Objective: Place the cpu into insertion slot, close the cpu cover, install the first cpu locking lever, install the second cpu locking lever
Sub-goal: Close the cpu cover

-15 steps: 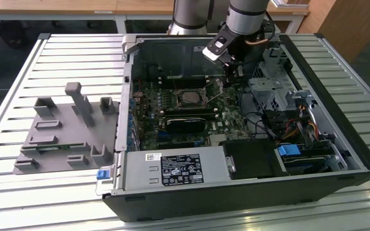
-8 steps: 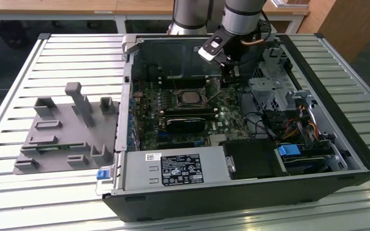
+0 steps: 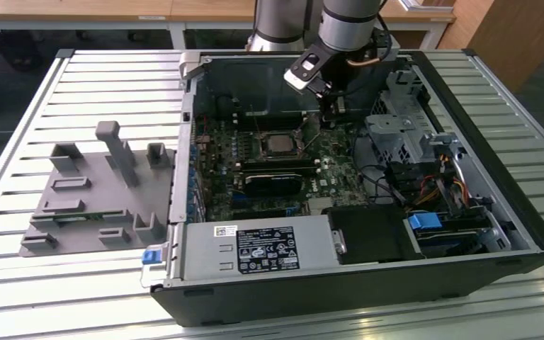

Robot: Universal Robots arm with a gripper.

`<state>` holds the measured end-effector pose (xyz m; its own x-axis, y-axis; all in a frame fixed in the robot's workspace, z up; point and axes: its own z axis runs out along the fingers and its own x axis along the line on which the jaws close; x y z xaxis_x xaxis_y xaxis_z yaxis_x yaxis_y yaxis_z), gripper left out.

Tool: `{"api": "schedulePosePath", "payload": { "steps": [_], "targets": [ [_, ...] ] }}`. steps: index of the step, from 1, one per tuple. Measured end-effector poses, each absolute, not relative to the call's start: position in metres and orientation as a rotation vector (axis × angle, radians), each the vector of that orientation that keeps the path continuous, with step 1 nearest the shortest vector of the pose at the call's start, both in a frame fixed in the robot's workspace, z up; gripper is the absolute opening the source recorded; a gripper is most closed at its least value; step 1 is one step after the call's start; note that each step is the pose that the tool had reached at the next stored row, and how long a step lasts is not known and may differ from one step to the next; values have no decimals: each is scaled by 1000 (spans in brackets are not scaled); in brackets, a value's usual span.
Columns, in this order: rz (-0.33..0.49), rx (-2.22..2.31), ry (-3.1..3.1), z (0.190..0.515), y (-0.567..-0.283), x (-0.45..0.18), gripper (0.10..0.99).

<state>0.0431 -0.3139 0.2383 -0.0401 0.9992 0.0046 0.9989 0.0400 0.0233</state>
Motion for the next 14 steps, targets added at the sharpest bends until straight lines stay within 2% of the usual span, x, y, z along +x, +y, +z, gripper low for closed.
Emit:
{"api": "schedulePosePath", "payload": {
  "steps": [14],
  "targets": [
    [31, 2168, 2256, 238, -314, 26, 106]
  ]
}}
